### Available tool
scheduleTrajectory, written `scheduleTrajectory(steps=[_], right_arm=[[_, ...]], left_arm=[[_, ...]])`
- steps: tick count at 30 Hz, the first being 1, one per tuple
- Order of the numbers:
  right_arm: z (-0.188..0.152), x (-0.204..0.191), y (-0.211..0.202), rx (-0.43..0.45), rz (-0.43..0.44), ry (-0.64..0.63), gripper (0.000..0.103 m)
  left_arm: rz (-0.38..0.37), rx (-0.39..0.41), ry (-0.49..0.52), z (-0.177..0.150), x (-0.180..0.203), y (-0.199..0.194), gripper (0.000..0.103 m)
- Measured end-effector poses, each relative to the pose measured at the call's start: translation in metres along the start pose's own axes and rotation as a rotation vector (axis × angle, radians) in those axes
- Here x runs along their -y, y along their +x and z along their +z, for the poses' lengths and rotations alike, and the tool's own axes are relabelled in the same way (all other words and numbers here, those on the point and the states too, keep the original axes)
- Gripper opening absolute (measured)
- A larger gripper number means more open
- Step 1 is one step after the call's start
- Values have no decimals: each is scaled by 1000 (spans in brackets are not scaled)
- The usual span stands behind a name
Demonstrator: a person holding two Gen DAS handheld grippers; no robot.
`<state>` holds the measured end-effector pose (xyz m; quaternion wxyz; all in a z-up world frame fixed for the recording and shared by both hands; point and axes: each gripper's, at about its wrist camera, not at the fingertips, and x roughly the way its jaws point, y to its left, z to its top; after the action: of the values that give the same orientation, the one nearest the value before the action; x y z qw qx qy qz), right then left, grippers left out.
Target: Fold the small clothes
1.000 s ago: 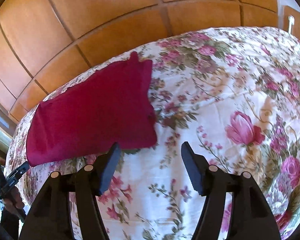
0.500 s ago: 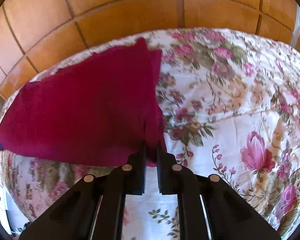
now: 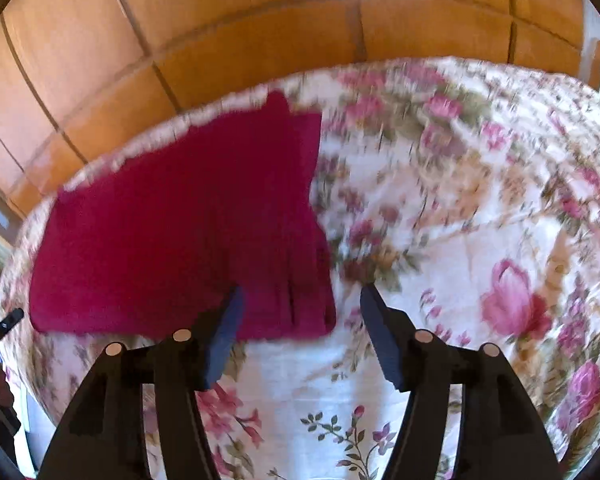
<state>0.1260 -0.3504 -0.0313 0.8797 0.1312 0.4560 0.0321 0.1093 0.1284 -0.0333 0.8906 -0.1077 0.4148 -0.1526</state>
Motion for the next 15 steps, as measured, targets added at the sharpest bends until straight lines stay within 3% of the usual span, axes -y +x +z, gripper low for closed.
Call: scheduleTrajectory(steps=[5, 7, 15], right_arm=[[23, -14, -8, 58, -38, -17, 76], [34, -19, -2, 61, -63, -16, 78], [78, -28, 37, 46, -66, -6, 78]], left_arm=[[179, 90, 60, 28, 30, 2, 29], [198, 103, 75, 35, 40, 9, 53], [225, 102, 163, 51, 66, 31, 54]])
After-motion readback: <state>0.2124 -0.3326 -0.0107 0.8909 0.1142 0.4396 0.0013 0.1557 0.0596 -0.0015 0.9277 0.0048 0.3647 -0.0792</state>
